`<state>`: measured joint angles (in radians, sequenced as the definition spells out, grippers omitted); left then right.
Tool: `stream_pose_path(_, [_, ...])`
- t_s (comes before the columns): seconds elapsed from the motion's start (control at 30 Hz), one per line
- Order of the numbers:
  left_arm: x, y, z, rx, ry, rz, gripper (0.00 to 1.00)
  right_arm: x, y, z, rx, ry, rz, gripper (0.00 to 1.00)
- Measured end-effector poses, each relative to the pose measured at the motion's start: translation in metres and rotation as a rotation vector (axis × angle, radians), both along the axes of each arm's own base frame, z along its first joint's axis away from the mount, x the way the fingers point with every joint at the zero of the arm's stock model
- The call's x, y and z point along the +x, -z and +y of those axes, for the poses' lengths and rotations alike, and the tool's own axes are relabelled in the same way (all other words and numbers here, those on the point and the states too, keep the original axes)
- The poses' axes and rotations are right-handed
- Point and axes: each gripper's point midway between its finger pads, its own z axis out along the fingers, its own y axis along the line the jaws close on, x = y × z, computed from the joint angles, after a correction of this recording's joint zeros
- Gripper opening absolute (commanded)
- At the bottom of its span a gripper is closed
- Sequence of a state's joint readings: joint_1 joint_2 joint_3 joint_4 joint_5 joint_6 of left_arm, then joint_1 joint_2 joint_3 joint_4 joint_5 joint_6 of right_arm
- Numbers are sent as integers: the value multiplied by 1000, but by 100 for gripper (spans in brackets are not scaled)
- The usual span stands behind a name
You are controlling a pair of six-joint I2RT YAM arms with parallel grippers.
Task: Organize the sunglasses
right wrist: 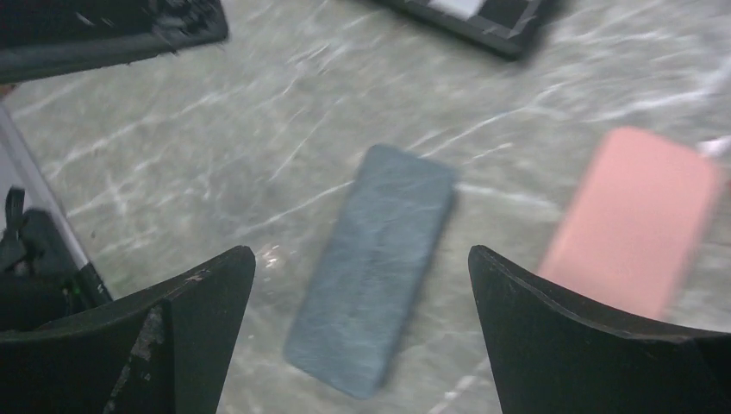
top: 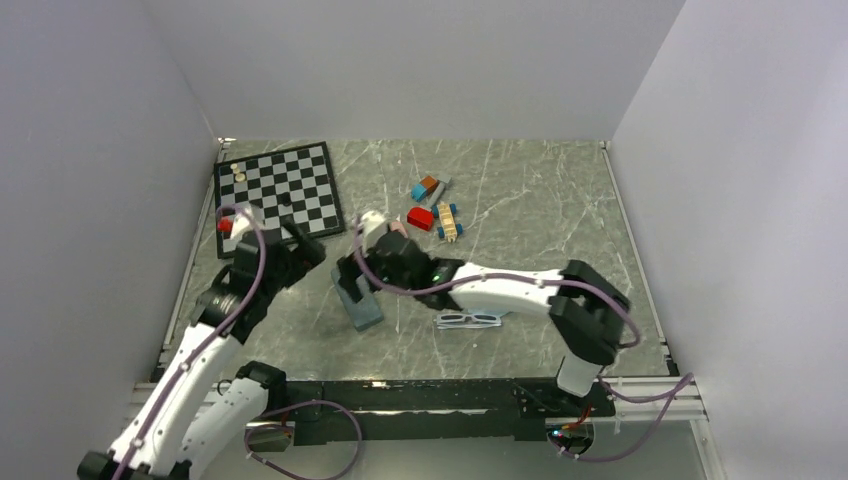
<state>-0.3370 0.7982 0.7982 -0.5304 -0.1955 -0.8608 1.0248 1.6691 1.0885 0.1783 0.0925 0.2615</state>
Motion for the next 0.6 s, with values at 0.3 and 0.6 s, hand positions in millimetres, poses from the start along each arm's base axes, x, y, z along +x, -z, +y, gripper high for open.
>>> stream_pose_path(0.3, [-80, 83, 59, 79, -217, 211, 99, -26, 96, 53, -253, 50, 84, 100])
stream_pose_path(0.6, [-91, 89, 64, 59, -241, 197, 99, -11, 106, 54, -308, 173, 58, 98])
